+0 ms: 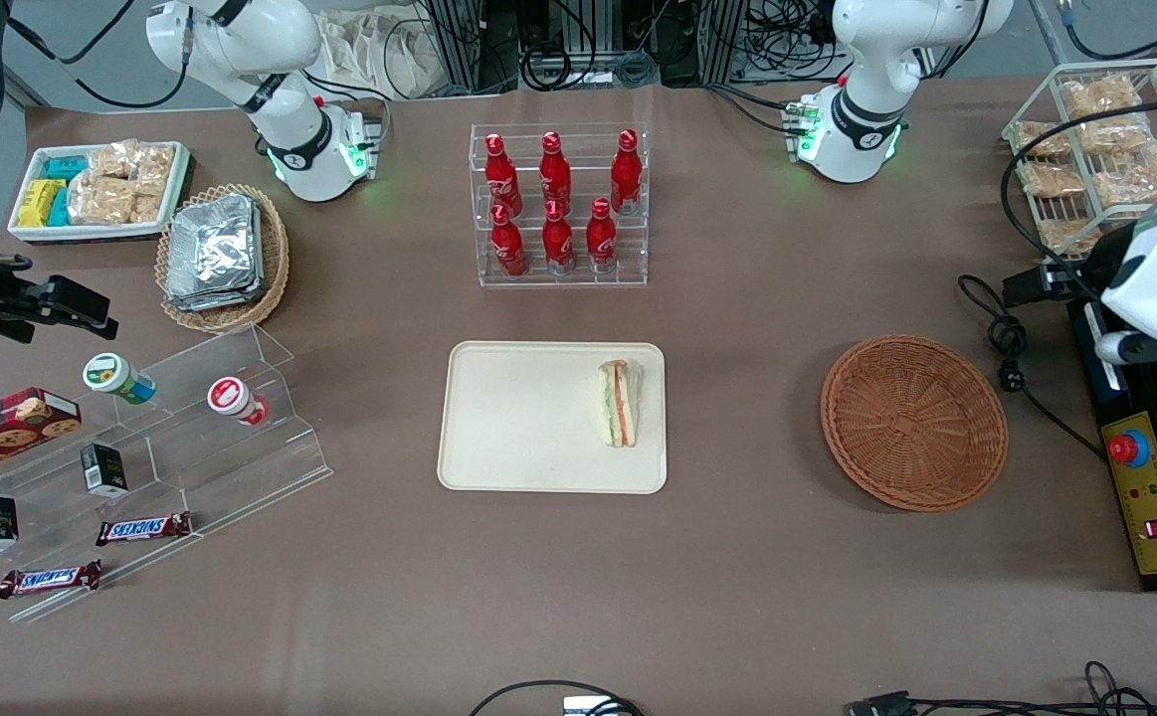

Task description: Place sandwich from basket to tray

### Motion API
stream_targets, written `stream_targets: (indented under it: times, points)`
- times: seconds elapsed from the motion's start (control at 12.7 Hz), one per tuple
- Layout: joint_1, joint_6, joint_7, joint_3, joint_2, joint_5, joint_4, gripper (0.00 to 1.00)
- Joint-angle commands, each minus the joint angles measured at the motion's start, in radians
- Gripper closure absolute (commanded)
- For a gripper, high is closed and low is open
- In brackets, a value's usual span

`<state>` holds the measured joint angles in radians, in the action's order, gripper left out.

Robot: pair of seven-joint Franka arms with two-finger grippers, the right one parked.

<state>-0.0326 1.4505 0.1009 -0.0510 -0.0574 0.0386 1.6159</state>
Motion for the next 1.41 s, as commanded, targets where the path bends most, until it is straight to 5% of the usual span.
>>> stream_targets:
  times: [0.0,1.34]
  points:
    - [-0.01,0.097,-0.007,-0.012,0.108,-0.002,0.143,0.0]
    - [-0.015,0.142,-0.006,-0.033,0.077,-0.006,0.087,0.0]
